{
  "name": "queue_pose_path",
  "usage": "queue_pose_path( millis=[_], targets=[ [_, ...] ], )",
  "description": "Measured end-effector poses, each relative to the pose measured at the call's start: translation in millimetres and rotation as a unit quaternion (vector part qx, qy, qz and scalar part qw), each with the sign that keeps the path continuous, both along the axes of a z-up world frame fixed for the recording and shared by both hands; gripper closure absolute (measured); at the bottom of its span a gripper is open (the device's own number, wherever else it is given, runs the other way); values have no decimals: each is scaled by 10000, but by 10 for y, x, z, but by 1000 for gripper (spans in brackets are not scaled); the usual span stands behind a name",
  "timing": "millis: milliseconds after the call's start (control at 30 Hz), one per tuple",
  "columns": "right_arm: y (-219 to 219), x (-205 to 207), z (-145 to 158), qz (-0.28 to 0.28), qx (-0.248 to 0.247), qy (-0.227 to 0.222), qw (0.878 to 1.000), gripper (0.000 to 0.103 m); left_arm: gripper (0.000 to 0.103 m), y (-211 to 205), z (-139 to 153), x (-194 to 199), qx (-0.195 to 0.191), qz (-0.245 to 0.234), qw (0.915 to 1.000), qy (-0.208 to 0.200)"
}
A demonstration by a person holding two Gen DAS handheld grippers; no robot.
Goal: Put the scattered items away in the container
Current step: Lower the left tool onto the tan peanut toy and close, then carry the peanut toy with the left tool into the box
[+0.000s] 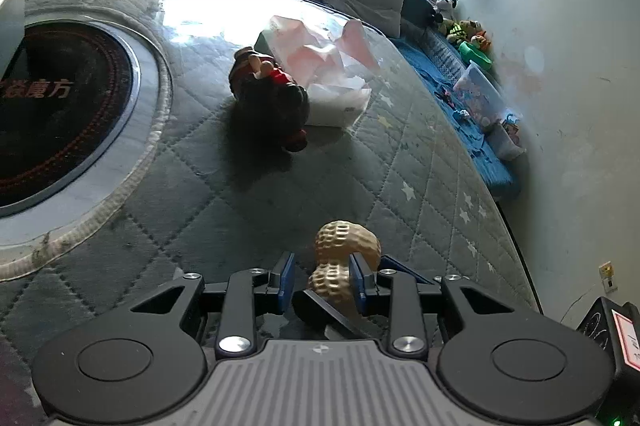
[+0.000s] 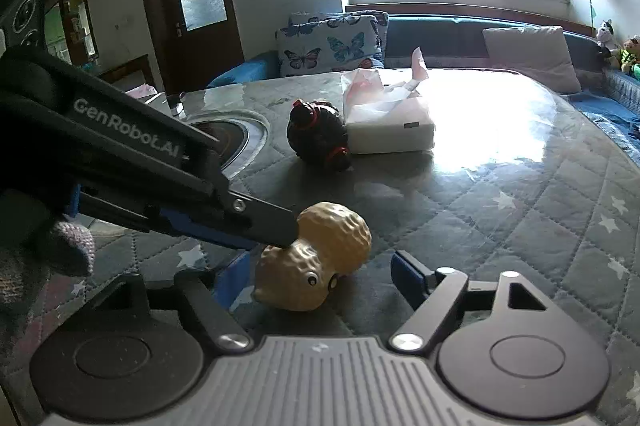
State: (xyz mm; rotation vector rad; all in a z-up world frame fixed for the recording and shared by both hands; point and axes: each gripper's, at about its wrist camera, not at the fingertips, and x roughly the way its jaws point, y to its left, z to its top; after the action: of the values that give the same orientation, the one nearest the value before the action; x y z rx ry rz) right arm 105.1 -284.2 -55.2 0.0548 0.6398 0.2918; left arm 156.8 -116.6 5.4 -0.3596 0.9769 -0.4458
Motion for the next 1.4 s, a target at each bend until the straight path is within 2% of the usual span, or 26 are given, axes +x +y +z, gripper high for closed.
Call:
queue_pose_path(
  millis=[100, 633, 1100, 1400],
  targets=[
    [-4, 3, -3, 26, 16, 11, 10000, 25, 71, -37, -2, 16, 2, -20, 10000, 13],
    [-14, 13, -8, 106, 65, 18, 9999, 42, 69, -116, -33, 78, -58, 57, 9999, 110],
    [66, -26, 10, 213, -107, -24, 9997, 43, 72, -24, -45, -2, -276, 290, 9991, 107],
    [323, -85, 142, 561, -121, -230, 9981, 43, 73, 351, 134, -201, -406, 735, 9963, -175]
  ],
)
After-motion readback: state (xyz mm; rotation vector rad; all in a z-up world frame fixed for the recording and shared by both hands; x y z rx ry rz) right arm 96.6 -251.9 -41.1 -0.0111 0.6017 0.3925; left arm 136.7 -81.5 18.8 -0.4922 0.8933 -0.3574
